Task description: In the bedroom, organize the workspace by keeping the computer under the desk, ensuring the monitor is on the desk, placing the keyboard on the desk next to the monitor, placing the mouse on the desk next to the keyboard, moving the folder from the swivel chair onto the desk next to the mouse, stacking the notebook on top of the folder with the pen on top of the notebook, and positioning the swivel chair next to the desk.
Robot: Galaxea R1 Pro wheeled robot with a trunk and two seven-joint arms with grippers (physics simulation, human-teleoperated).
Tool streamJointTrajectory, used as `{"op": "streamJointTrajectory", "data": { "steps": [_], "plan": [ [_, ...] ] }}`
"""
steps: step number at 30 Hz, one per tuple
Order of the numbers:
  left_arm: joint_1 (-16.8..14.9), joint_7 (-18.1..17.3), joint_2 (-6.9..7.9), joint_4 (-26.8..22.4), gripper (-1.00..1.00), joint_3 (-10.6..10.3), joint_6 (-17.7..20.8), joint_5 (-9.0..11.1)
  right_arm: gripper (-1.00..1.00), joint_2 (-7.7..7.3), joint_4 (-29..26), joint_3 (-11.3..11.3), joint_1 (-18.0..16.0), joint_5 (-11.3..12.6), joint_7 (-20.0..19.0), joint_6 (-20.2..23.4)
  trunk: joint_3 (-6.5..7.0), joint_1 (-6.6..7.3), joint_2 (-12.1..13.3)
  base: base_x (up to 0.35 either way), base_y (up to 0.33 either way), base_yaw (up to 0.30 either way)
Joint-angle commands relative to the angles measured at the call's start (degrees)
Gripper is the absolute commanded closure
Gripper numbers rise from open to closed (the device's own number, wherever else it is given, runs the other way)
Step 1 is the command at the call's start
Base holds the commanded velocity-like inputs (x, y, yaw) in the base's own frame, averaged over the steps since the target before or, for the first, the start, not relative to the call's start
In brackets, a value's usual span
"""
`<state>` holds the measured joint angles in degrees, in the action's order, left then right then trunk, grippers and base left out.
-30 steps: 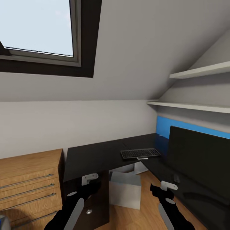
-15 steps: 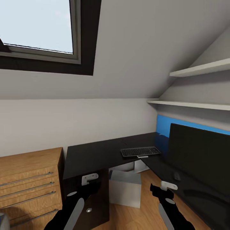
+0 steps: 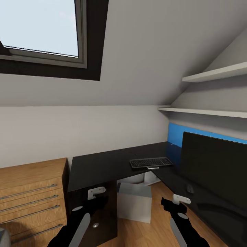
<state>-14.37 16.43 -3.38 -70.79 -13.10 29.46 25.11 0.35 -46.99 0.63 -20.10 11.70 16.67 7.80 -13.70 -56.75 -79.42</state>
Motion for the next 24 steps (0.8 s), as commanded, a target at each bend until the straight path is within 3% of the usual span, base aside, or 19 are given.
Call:
{"op": "streamJointTrajectory", "data": {
  "steps": [1, 24],
  "plan": [
    [-0.04, 0.54, 0.06, 0.27, -1.00, -0.08, 0.18, 0.59, -1.00, -0.03, -0.11, 0.04, -0.03, 0.27, 0.29, 0.28, -0.08, 0.00, -0.05, 0.000, 0.000, 0.000],
    [-0.04, 0.54, 0.17, 2.22, -1.00, -0.17, -0.27, 0.38, -1.00, -0.03, -0.12, 0.07, -0.03, 0.25, 0.29, 0.22, 0.88, 0.00, -0.05, 0.000, 0.000, -0.121]
  ]
}}
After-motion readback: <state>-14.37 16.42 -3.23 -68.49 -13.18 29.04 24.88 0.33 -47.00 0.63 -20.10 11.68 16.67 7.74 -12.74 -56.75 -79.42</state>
